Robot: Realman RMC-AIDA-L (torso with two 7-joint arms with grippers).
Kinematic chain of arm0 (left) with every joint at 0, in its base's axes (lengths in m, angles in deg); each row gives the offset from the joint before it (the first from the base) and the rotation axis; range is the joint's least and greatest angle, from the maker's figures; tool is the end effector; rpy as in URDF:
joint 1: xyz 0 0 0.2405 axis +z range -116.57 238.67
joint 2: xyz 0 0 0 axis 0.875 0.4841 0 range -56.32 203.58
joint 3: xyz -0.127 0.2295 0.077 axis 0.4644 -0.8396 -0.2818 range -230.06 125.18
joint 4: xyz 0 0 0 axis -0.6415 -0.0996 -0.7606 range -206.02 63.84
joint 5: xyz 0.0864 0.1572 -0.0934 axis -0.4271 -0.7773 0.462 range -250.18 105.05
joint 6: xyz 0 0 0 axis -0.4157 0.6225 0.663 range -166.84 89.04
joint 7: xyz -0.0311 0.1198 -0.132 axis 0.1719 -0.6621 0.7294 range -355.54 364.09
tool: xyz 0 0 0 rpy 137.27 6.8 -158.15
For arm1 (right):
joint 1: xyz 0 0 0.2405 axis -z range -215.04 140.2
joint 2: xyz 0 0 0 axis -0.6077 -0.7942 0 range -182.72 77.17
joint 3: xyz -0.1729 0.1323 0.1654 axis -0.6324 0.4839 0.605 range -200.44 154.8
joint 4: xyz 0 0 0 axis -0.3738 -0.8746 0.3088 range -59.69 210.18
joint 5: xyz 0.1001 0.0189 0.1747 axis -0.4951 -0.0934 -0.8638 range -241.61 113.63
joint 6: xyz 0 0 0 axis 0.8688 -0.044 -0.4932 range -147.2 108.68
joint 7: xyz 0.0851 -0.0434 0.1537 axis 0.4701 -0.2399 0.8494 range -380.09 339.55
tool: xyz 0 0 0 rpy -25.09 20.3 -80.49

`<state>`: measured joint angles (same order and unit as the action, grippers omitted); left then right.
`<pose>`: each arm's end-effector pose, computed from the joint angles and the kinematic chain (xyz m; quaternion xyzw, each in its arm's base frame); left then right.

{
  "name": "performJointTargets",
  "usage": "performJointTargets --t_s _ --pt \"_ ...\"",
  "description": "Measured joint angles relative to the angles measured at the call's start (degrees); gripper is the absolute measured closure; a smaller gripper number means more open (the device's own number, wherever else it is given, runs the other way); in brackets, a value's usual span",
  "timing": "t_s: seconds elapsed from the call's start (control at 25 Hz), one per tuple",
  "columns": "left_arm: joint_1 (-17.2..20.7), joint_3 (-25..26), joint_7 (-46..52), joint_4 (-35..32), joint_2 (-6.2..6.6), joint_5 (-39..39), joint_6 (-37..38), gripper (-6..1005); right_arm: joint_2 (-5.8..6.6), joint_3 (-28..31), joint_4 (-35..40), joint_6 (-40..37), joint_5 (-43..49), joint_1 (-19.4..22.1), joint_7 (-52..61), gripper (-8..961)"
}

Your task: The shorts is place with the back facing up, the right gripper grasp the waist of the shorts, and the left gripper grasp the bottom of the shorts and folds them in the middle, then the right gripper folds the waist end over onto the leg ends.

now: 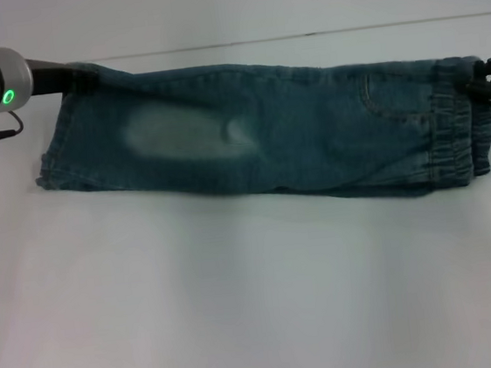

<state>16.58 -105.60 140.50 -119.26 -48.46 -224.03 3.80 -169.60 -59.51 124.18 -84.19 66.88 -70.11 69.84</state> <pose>-0.2473 0.4915 -0.0156 -0.8238 -0.3758 -0.0232 0.4239 0.3193 0.4223 0.0319 -0.8987 0.2523 0.0477 0.3556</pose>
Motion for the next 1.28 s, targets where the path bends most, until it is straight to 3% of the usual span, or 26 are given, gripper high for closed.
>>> performJointTargets --t_s 0.16,0.36,0.48,0.68,1.0,1.28 --pt "0.2 0.0 0.1 0.1 0.20 0.0 0.9 718 0.13 -0.4 0.0 -1.3 -0.1 0.1 -0.3 642" --pt "1.0 0.0 -0.4 0.0 0.37 0.0 3.2 495 -0.28 -1.2 0.0 -2.8 0.0 -0.1 -0.4 438" --pt "2.4 0.3 -2.1 -2.2 0.37 1.7 5.7 428 -0.37 -1.2 0.5 -3.7 -0.2 0.2 -0.4 309" --pt "6.1 0.4 -11.0 -7.2 -0.12 13.1 12.8 318 -0.40 -0.4 1.7 -7.6 -2.6 1.7 -1.2 204" --pt "9.4 1.1 -24.2 -6.2 1.12 29.7 26.7 61 -0.13 0.4 2.3 -14.1 -11.1 7.4 -6.1 40" --pt "9.9 2.0 -29.6 -5.2 1.20 31.5 37.0 63 -1.56 2.9 1.9 -17.6 -14.6 11.9 -12.0 23"
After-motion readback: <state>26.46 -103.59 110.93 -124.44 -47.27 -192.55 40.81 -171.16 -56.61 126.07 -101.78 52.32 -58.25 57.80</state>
